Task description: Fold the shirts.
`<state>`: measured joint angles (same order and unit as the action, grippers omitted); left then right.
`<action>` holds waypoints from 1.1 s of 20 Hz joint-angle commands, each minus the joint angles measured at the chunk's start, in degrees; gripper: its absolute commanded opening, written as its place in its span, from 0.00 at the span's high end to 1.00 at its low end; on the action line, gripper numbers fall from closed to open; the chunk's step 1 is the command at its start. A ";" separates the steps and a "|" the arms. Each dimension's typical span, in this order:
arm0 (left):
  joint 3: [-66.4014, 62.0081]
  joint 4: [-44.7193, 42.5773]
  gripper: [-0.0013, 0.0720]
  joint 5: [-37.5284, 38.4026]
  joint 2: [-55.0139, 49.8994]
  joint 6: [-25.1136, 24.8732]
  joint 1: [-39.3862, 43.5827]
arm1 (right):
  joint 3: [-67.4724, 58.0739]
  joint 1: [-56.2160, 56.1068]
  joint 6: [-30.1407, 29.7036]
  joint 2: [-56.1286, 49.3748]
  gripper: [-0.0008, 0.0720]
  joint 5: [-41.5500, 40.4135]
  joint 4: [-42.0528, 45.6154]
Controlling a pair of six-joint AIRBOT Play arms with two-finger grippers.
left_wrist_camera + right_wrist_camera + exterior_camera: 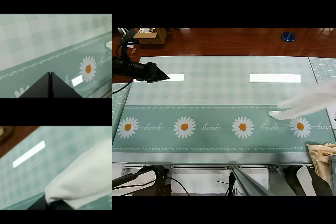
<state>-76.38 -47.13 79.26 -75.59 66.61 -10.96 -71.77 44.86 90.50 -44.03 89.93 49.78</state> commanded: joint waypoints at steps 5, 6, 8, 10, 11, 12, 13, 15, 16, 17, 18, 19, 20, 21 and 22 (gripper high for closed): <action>0.02 0.20 0.95 -3.50 -1.09 -0.20 -0.02 | -2.91 15.78 -5.90 1.01 0.96 16.31 31.39; 0.02 0.17 0.95 -4.33 -1.09 -0.26 -0.02 | -2.91 15.78 -6.08 0.90 0.95 16.39 34.42; 0.00 0.15 0.95 -5.22 -1.09 -2.19 -0.04 | -2.91 15.74 -5.64 0.98 0.95 16.41 44.33; 0.00 0.17 0.95 -6.27 -1.09 -3.65 -0.22 | -2.91 15.74 -5.27 1.42 0.96 16.41 52.85; 0.00 0.17 0.95 -7.06 -1.09 -3.65 -0.22 | -2.91 15.74 -5.14 1.77 0.96 16.44 56.08; 0.00 0.17 0.95 -8.13 -1.09 -3.69 -0.22 | -2.91 15.74 -5.03 2.34 0.95 16.44 59.01; -0.02 0.17 0.95 -9.25 -1.09 -4.48 -0.22 | -2.91 15.74 -5.01 3.08 0.95 16.44 62.05; -0.02 0.15 0.95 -11.19 -1.09 -4.55 -0.31 | -2.91 15.76 -4.57 4.85 0.95 16.39 70.05; 0.00 0.17 0.95 -11.63 -1.09 -4.68 -0.46 | -2.91 15.76 -4.20 5.68 0.95 16.37 73.77; 0.00 0.17 0.95 -11.78 -1.14 -5.03 -0.72 | -2.91 15.76 -4.13 6.32 0.95 16.37 76.41; 0.00 0.37 0.95 -11.74 -1.20 -6.01 -0.94 | -2.91 15.76 -4.24 6.80 0.95 16.37 79.28; -0.02 0.42 0.95 -11.65 -1.31 -6.14 -1.29 | -2.91 15.76 -4.39 7.21 0.95 16.35 81.22; 0.00 0.39 0.95 -11.34 -1.38 -6.14 -1.70 | -2.86 15.76 -4.42 7.61 0.95 16.35 82.88; 0.00 0.42 0.95 -11.32 -1.46 -6.14 -2.16 | -2.84 15.80 -4.39 7.91 0.95 16.33 84.41; -0.02 0.39 0.95 -11.34 -1.53 -6.19 -2.64 | -2.84 15.80 -4.39 8.09 0.95 16.35 86.05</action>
<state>-76.38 -46.74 68.27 -76.95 60.97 -12.62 -74.63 60.60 86.00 -36.95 106.17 127.92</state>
